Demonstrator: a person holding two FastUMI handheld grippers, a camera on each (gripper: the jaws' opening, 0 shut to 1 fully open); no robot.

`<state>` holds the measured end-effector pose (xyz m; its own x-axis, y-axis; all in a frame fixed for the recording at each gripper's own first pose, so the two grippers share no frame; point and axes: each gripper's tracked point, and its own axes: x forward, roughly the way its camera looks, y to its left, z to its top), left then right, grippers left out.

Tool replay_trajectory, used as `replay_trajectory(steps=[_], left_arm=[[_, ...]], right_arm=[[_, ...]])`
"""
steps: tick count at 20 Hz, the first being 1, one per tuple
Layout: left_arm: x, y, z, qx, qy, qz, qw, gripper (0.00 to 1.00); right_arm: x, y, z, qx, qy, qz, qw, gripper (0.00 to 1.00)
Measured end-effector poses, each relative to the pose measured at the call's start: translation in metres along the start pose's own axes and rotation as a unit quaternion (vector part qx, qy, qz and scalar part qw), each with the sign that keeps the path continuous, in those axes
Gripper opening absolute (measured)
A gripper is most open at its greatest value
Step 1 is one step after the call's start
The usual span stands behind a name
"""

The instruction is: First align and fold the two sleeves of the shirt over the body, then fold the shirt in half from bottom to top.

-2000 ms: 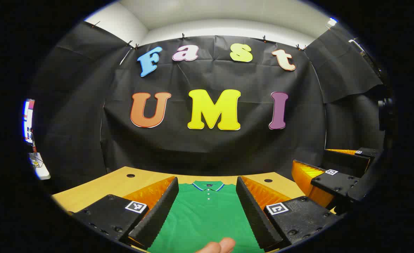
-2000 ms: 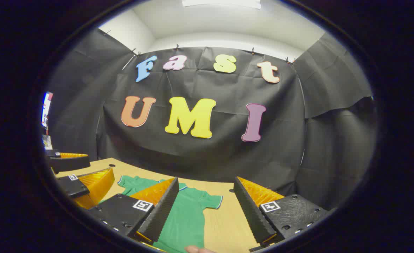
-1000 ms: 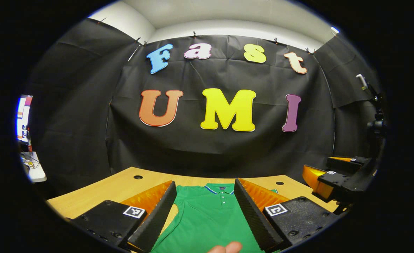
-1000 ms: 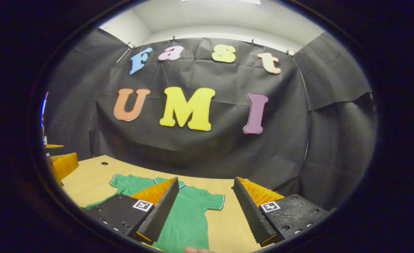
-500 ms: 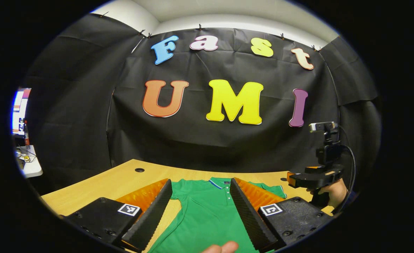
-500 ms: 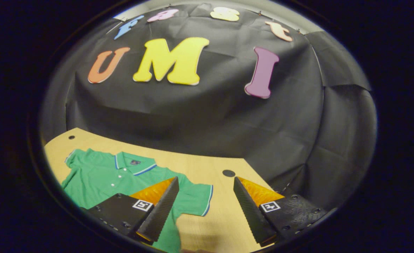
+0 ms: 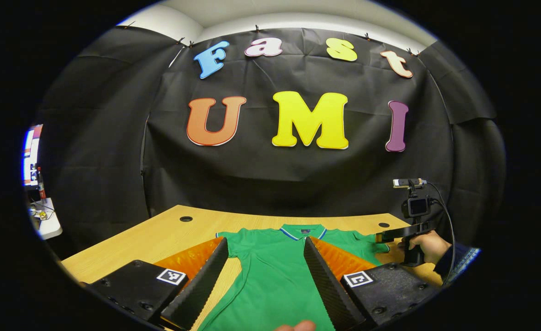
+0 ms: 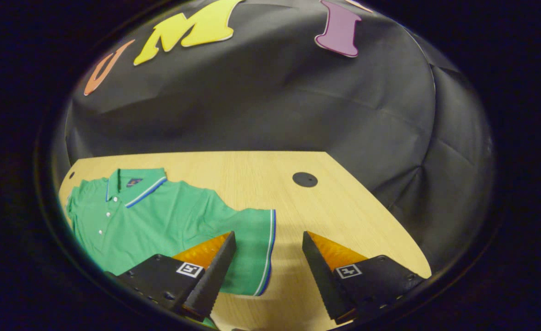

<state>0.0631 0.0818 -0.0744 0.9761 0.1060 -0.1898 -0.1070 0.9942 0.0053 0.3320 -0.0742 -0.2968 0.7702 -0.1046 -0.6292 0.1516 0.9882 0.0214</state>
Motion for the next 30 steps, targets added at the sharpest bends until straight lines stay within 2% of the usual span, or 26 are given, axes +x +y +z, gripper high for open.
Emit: replay_trajectory(steps=[3, 5, 7, 8, 10, 12, 14, 20, 26, 30], left_arm=[[0.004, 0.000, -0.004, -0.003, 0.008, 0.004, 1.000, 1.00], [0.006, 0.001, -0.007, -0.004, 0.013, 0.005, 1.000, 1.00], [0.008, 0.002, -0.011, -0.004, 0.019, 0.010, 1.000, 1.00], [0.009, 0.003, -0.012, -0.005, 0.021, 0.011, 1.000, 1.00], [0.010, 0.006, -0.013, -0.006, 0.023, 0.013, 1.000, 1.00], [0.011, 0.012, -0.013, -0.008, 0.023, 0.020, 1.000, 1.00], [0.011, 0.017, -0.011, -0.011, 0.020, 0.023, 0.999, 1.00], [0.016, 0.030, -0.015, -0.028, 0.027, 0.033, 0.999, 1.00], [0.018, 0.045, -0.016, -0.039, 0.029, 0.045, 0.998, 1.00], [0.023, 0.043, -0.014, -0.045, 0.023, 0.031, 0.998, 1.00]], right_arm=[[0.009, 0.007, -0.008, -0.002, 0.014, 0.017, 1.000, 0.80], [0.012, 0.017, -0.009, 0.015, 0.013, 0.044, 0.999, 0.68], [0.018, 0.024, -0.008, 0.022, 0.011, 0.065, 0.998, 0.35], [0.018, 0.024, -0.008, 0.026, 0.014, 0.068, 0.997, 0.24], [0.015, 0.021, -0.006, 0.026, 0.015, 0.067, 0.997, 0.10], [0.015, 0.020, -0.005, 0.032, 0.019, 0.057, 0.998, 0.02], [0.011, 0.013, 0.002, 0.006, 0.008, 0.044, 0.999, 0.00], [-0.018, 0.025, 0.045, -0.029, -0.040, 0.043, 0.998, 0.00], [-0.052, 0.081, 0.071, -0.064, -0.079, 0.072, 0.992, 0.00], [-0.071, 0.133, 0.074, -0.077, -0.081, 0.108, 0.988, 0.00]])
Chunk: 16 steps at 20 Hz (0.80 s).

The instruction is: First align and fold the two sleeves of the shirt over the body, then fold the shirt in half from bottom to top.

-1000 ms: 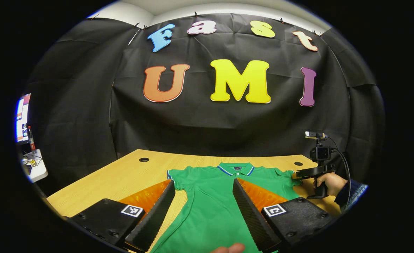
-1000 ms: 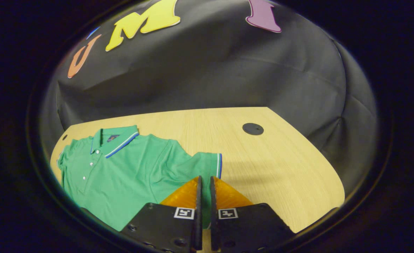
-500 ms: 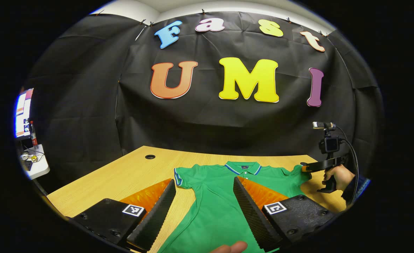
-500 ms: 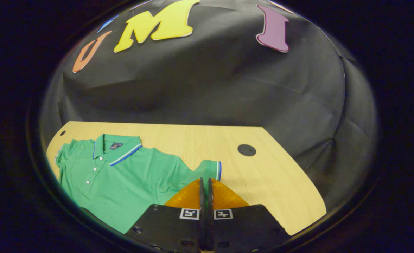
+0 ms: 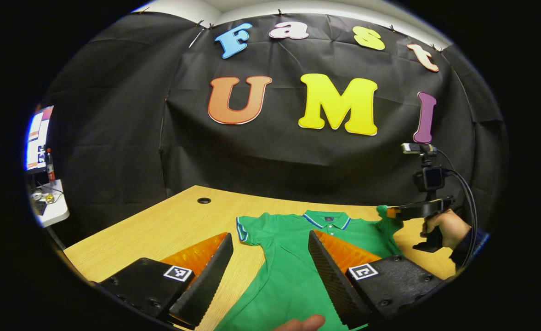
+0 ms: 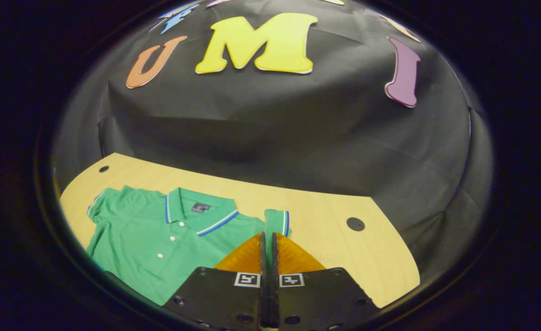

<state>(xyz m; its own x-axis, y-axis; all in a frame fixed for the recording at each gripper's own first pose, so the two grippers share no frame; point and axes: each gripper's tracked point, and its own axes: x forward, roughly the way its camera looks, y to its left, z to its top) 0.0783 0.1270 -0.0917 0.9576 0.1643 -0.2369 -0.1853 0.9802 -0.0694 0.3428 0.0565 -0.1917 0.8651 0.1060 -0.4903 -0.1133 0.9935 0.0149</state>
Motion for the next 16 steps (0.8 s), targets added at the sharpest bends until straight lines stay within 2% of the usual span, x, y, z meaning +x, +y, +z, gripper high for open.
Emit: replay_trajectory(steps=[1, 2, 4, 5, 8, 10, 13, 16], left_arm=[[0.002, 0.005, -0.001, 0.002, 0.001, 0.007, 1.000, 1.00], [0.004, 0.012, -0.005, 0.004, 0.004, 0.016, 1.000, 1.00], [0.009, 0.024, -0.009, 0.006, 0.011, 0.031, 0.999, 1.00], [0.011, 0.027, -0.010, 0.006, 0.012, 0.035, 0.999, 1.00], [0.016, 0.042, -0.007, 0.013, 0.008, 0.065, 0.998, 1.00], [0.015, 0.045, -0.006, 0.020, 0.008, 0.082, 0.996, 1.00], [0.001, 0.024, 0.005, 0.018, 0.012, 0.061, 0.998, 1.00], [-0.012, 0.014, 0.036, 0.004, -0.007, 0.058, 0.998, 1.00]], right_arm=[[-0.007, 0.017, 0.007, 0.011, -0.006, 0.024, 1.000, 0.01], [-0.017, 0.033, 0.019, 0.025, -0.016, 0.054, 0.998, 0.08], [-0.040, 0.050, 0.034, 0.034, -0.038, 0.091, 0.995, 0.39], [-0.051, 0.049, 0.039, 0.035, -0.047, 0.096, 0.994, 0.39], [-0.097, 0.042, 0.063, 0.021, -0.086, 0.108, 0.990, 0.98], [-0.128, 0.029, 0.070, -0.005, -0.116, 0.103, 0.988, 0.96], [-0.177, 0.009, 0.073, -0.022, -0.169, 0.085, 0.982, 0.95], [-0.226, -0.007, 0.059, -0.007, -0.202, 0.078, 0.976, 0.96]])
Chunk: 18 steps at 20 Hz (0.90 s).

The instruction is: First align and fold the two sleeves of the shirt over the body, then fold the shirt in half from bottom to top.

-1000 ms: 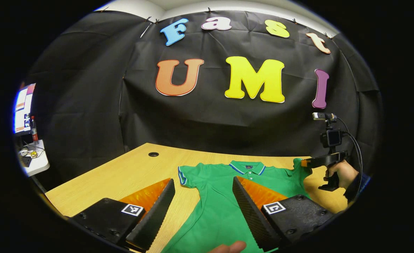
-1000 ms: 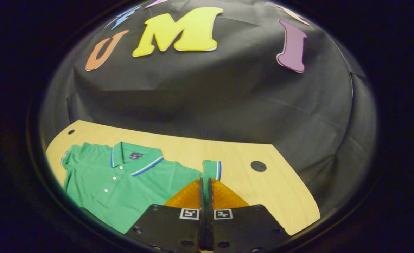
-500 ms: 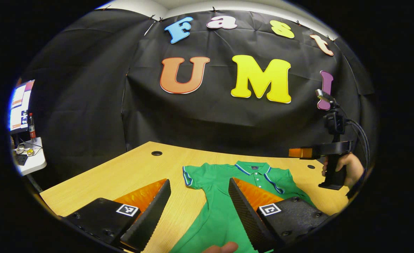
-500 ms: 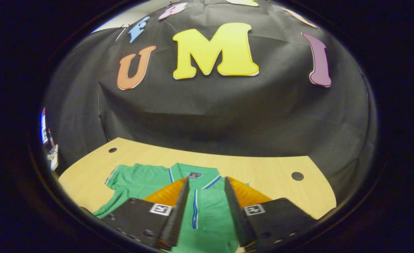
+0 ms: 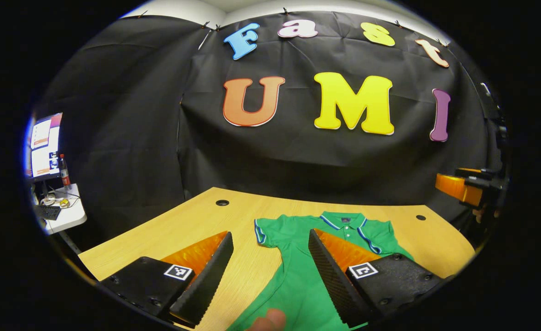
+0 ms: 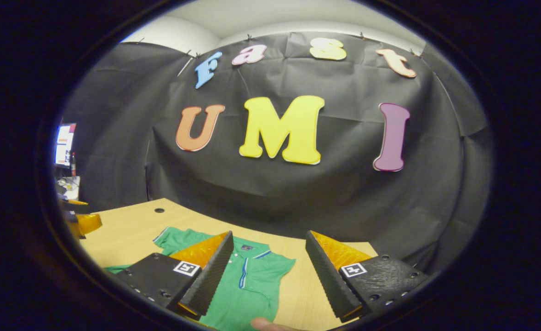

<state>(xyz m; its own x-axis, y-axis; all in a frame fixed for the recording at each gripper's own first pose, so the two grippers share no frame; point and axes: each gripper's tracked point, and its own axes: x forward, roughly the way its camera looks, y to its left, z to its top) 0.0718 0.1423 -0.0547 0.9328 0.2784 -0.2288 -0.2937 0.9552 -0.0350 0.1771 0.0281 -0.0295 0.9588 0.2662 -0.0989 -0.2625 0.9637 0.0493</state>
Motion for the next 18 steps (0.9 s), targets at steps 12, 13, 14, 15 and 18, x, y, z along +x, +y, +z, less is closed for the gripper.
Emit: replay_trajectory(steps=[12, 13, 14, 15, 18], left_arm=[[0.086, -0.016, 0.065, 0.033, 0.025, 0.014, 0.999, 1.00], [0.102, -0.005, 0.058, 0.039, 0.030, 0.029, 0.998, 1.00], [0.122, 0.002, 0.046, 0.037, 0.040, 0.033, 0.998, 1.00], [0.140, 0.001, 0.027, 0.029, 0.060, 0.027, 0.997, 1.00], [0.183, 0.010, -0.027, 0.018, 0.113, 0.016, 0.993, 1.00]], right_arm=[[-0.169, -0.003, -0.052, 0.012, -0.039, 0.008, 0.999, 0.96], [-0.175, -0.006, -0.057, 0.009, -0.043, -0.001, 0.999, 0.96], [-0.180, -0.007, -0.060, 0.008, -0.046, -0.005, 0.999, 0.95], [-0.185, -0.002, -0.061, 0.006, -0.048, 0.000, 0.999, 0.95], [-0.189, 0.004, -0.062, 0.004, -0.051, 0.015, 0.999, 0.95]])
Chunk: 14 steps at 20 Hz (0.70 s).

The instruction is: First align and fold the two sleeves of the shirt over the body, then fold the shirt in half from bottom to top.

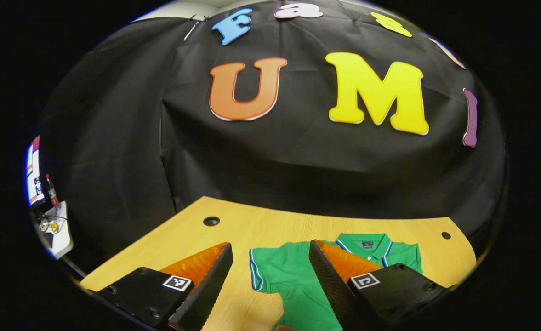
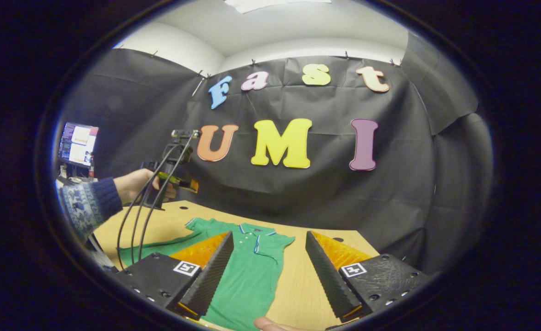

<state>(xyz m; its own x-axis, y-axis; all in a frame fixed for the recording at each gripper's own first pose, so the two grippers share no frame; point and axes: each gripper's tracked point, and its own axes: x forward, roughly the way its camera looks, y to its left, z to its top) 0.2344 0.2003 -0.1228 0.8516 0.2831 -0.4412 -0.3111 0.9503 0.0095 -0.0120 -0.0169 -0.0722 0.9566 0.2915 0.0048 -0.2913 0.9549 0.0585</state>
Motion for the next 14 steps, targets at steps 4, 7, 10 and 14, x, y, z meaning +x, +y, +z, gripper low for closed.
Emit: replay_trajectory(steps=[4, 7, 10, 14], left_arm=[[0.056, 0.022, -0.068, 0.004, 0.078, 0.018, 0.997, 1.00], [0.081, 0.023, -0.091, 0.002, 0.103, 0.008, 0.995, 1.00], [0.104, 0.011, -0.104, -0.002, 0.114, -0.016, 0.993, 0.87], [0.115, 0.013, -0.120, 0.025, 0.140, -0.001, 0.990, 0.63]], right_arm=[[0.011, -0.004, -0.019, 0.000, 0.013, 0.002, 1.000, 0.94], [0.022, 0.006, -0.034, 0.024, 0.028, 0.028, 0.999, 0.95], [0.028, 0.015, -0.047, 0.030, 0.038, 0.058, 0.997, 0.95], [0.036, 0.011, -0.053, 0.021, 0.034, 0.049, 0.998, 0.95]])
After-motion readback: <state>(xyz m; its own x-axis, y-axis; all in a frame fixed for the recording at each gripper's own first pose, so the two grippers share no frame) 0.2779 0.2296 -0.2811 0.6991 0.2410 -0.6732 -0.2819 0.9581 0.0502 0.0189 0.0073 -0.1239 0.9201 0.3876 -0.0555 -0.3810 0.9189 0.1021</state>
